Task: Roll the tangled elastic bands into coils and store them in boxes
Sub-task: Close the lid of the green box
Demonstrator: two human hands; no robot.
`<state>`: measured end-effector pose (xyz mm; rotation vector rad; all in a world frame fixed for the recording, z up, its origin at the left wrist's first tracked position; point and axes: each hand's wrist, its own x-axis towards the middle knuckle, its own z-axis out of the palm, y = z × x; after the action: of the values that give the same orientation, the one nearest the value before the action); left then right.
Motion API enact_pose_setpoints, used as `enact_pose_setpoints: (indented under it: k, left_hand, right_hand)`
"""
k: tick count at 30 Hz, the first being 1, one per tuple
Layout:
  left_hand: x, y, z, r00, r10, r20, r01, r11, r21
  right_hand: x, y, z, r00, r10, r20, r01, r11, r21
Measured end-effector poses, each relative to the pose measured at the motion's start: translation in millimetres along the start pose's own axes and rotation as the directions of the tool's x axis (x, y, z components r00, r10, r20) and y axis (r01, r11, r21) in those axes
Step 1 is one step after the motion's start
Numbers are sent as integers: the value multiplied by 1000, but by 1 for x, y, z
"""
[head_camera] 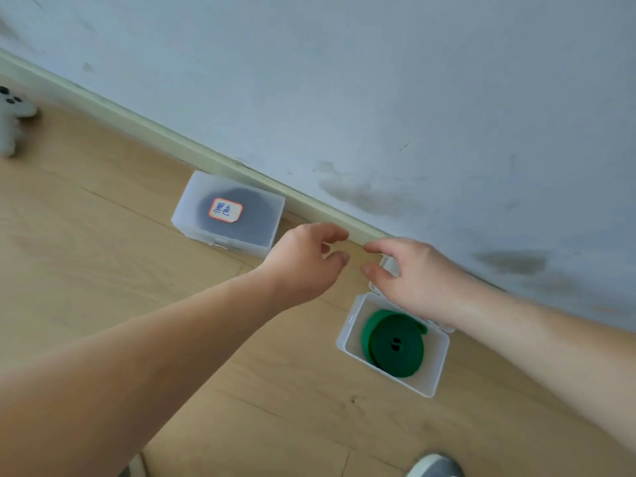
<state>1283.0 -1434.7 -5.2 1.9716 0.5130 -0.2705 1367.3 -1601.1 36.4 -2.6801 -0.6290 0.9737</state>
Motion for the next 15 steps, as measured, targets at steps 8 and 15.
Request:
enact_pose_setpoints:
  k: [8,15]
  left_hand:
    - [10,19,65,952,-97,290,117,992,-50]
    - [12,26,90,941,-200,272,247,957,-153]
  right_hand:
    - [-36,99,44,859,372,-352,-325,927,185]
    - [-39,105,61,836,539,-101,-328,639,695]
